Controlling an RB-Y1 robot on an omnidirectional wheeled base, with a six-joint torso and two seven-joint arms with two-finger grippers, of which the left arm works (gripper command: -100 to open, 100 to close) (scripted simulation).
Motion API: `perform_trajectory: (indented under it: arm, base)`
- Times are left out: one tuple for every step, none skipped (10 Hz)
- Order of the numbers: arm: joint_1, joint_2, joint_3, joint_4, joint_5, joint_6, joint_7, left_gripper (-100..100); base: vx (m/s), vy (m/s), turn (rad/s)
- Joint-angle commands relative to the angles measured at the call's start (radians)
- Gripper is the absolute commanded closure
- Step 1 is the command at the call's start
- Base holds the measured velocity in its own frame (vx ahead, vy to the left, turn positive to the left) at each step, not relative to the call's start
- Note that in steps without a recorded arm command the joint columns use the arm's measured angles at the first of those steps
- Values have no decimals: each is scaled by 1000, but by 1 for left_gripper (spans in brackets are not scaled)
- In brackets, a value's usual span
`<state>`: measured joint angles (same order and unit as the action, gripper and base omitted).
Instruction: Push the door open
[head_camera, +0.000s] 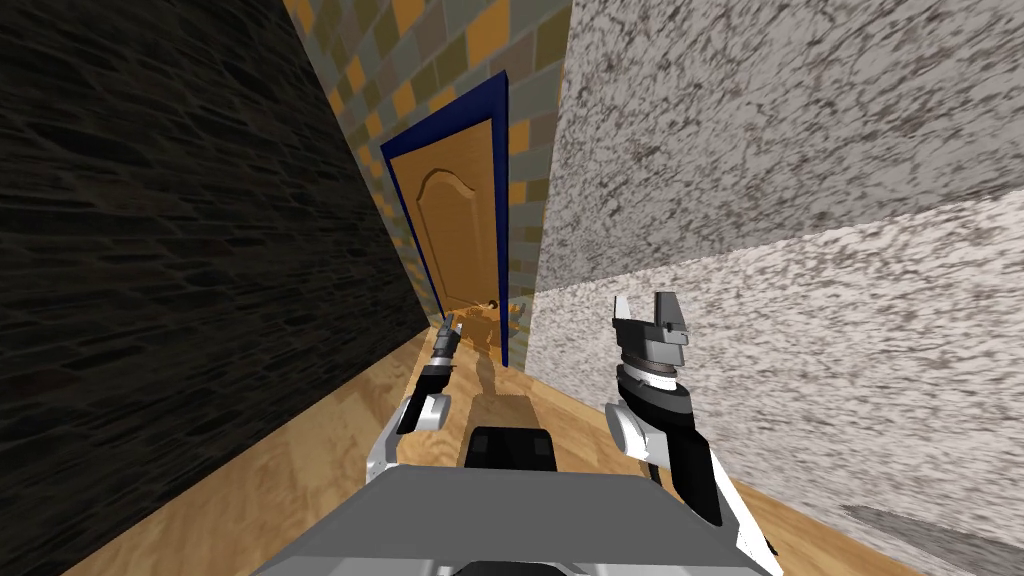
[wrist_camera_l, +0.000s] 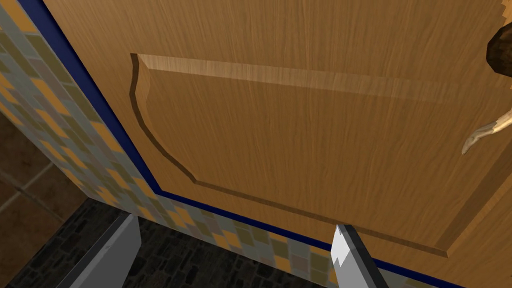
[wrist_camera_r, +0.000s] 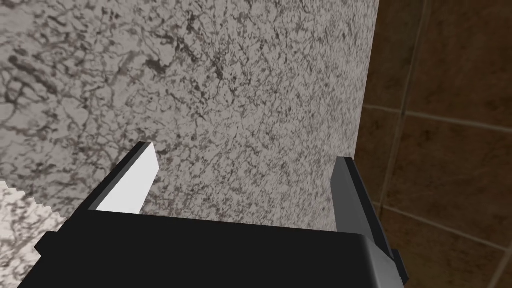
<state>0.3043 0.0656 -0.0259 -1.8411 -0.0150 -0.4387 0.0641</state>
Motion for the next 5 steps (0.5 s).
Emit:
perform_trajectory:
  arm:
    - [-16, 5, -9, 50, -3, -9, -2, -100]
    - [-29, 7, -16, 83, -5, -13, -4, -100]
    - [-41, 8, -23, 112, -8, -18, -6, -100]
    - [-41, 8, -23, 123, -8, -18, -6, -100]
    - [-54, 10, -29, 158, -10, -23, -9, -100]
  base:
    - [60, 68, -91]
    - [61, 97, -107]
    - [96, 106, -81]
    - [71, 78, -23]
    - [50, 89, -49]
